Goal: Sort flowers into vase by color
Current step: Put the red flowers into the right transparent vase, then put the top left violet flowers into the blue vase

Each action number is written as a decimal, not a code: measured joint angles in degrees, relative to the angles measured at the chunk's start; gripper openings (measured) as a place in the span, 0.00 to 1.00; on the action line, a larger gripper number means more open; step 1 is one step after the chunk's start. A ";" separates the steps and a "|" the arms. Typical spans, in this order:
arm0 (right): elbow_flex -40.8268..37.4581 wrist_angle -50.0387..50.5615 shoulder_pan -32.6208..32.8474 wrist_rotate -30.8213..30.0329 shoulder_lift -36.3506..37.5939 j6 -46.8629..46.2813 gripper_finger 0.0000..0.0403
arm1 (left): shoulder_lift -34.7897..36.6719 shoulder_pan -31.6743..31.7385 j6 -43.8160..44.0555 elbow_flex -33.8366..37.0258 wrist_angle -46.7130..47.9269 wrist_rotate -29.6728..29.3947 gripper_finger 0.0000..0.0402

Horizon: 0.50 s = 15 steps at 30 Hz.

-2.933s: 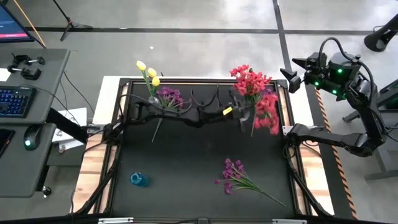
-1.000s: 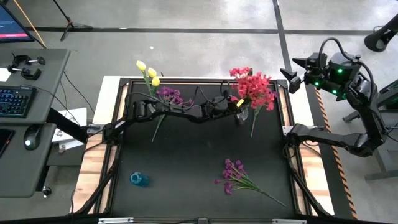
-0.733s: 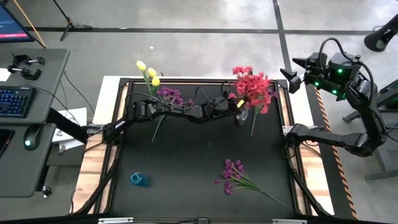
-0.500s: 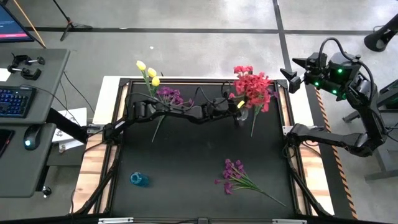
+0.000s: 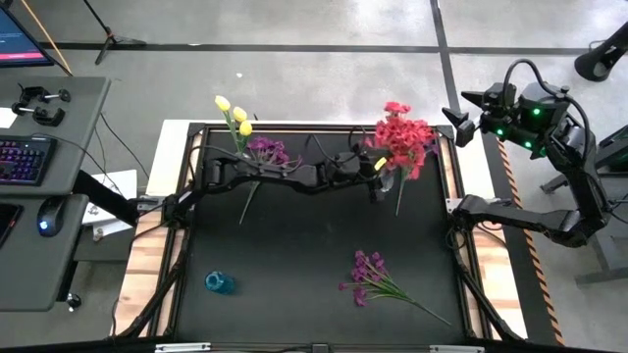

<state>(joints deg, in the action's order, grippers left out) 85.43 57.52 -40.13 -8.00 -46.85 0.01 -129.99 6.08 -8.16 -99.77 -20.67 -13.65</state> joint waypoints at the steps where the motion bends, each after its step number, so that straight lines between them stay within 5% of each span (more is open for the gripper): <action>1: 0.00 -0.02 -0.01 0.01 0.00 0.01 0.80 | 0.67 -0.04 0.01 -0.02 1.58 0.02 0.52; 15: 0.00 -1.18 -0.01 0.00 0.04 1.72 0.80 | 8.32 0.12 2.25 -0.08 32.97 1.38 0.55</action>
<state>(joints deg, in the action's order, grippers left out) 85.43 56.33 -40.14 -8.01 -46.81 1.74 -121.67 6.20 -5.92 -99.85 12.30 -12.27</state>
